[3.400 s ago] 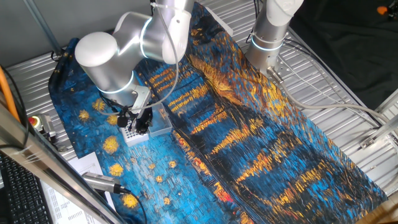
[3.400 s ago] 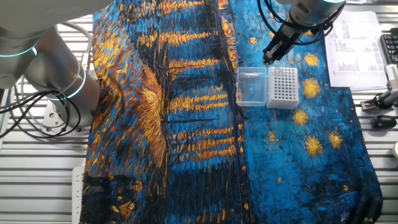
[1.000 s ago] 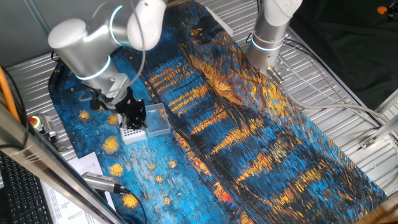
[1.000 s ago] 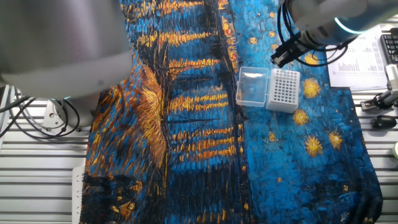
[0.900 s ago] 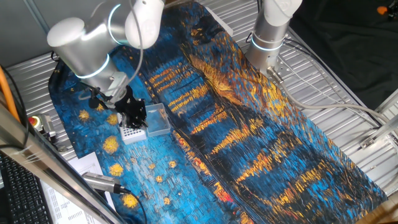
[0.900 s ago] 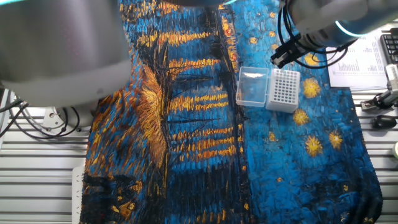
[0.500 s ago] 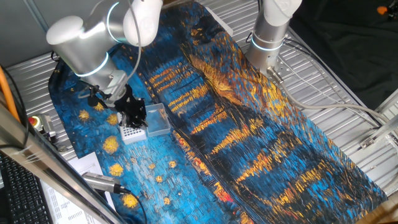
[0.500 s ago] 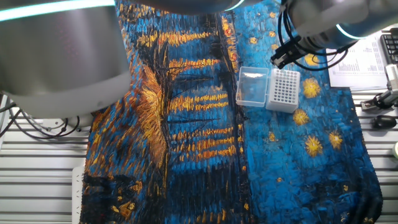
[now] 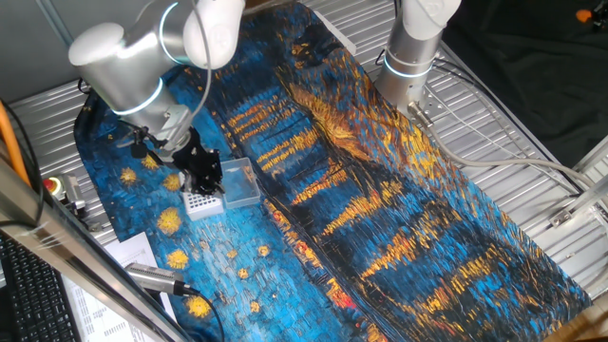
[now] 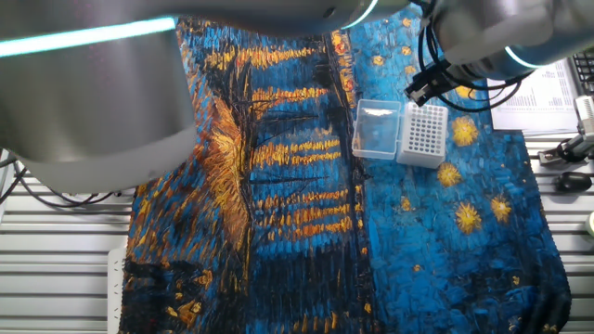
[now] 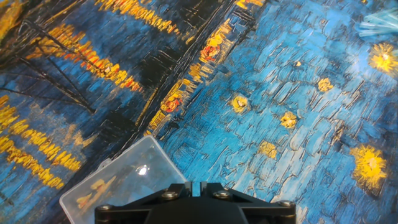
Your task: Insert a medium pipette tip into the holder for medium pipette tips
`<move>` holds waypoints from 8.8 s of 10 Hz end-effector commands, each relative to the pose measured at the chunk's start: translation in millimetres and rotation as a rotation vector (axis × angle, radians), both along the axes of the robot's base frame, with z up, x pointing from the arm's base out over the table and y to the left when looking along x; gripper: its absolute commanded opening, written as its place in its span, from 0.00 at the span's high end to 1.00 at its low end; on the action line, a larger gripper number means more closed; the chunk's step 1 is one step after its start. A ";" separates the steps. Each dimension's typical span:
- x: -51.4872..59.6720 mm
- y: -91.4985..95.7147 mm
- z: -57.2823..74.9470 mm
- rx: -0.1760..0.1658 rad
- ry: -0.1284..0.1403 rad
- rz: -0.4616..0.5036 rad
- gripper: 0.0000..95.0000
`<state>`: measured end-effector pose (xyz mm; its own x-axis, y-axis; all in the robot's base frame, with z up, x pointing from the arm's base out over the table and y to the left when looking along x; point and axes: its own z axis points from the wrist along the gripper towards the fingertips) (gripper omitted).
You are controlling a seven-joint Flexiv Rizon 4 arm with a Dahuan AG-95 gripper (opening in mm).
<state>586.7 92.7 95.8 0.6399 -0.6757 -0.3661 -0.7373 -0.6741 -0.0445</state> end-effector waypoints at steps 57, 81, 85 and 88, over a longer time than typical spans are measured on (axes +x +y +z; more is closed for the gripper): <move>-16.4 37.9 -24.0 -0.438 -0.185 -0.135 0.80; -8.7 14.9 -25.7 -0.546 -0.307 -0.024 1.00; -8.9 11.9 -26.7 -0.545 -0.324 0.010 1.00; -6.2 10.2 -29.0 -0.541 -0.334 0.025 1.00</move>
